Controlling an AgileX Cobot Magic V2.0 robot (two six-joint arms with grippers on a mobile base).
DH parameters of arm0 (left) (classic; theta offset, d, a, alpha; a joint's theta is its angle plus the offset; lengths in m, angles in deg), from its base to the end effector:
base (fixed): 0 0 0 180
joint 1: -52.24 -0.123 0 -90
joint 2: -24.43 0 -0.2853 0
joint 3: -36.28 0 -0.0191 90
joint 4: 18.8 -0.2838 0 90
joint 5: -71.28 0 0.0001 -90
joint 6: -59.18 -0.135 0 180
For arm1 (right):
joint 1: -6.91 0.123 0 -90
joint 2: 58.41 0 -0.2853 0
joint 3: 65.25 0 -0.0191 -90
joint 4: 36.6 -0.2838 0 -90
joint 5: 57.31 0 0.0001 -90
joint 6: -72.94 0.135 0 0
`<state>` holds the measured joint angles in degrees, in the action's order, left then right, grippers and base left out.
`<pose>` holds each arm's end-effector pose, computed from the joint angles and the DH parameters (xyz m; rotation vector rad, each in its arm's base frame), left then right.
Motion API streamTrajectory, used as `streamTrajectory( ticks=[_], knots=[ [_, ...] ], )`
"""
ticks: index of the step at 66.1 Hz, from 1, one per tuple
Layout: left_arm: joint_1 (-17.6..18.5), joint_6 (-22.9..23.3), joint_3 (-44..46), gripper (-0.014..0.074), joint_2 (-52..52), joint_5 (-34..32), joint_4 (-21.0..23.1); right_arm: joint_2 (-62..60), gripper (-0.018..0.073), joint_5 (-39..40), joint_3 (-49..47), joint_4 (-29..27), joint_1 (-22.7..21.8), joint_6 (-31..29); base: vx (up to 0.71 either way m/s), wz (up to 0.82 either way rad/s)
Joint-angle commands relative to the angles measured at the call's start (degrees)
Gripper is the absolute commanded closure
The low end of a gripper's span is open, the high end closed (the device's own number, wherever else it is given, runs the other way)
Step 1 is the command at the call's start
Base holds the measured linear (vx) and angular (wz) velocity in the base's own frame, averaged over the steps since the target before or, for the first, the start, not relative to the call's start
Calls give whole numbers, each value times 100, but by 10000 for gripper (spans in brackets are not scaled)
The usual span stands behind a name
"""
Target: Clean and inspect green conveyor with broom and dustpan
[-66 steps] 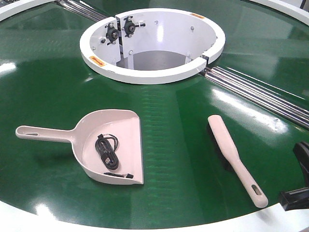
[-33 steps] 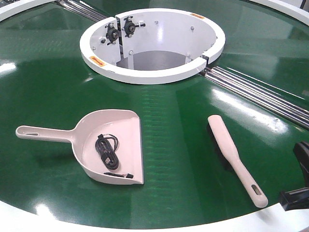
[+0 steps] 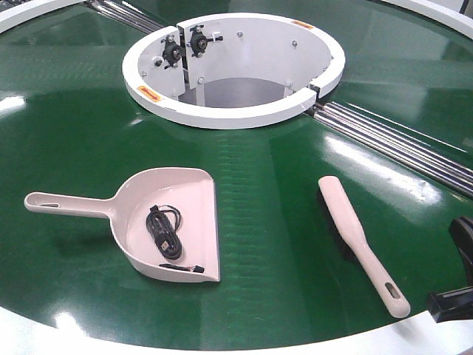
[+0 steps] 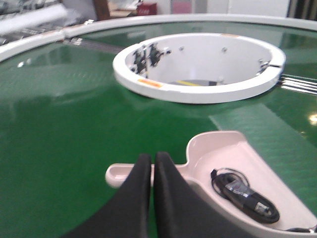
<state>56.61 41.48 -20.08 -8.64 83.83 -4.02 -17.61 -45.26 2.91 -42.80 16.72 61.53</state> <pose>0.1755 -0.0209 0.2735 0.1579 1.7659 -0.0632 0.1903 0.0298 0.2188 -0.2065 1.6801 0.0393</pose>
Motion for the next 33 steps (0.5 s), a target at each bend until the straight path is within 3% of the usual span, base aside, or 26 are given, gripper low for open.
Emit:
streamTrajectory(
  ticks=[1,12,33],
  knots=[
    [-147,818,135,603,16,-183,-605,-1,563,450,-162,32,-18,-29,0,0],
    [-394,850,-578,603,568,-667,-416,-1,563,450,-162,32,-18,-29,0,0],
    [-412,861,-2382,603,2337,-1423,-449,-1,563,450,-162,32,-18,-29,0,0]
  ],
)
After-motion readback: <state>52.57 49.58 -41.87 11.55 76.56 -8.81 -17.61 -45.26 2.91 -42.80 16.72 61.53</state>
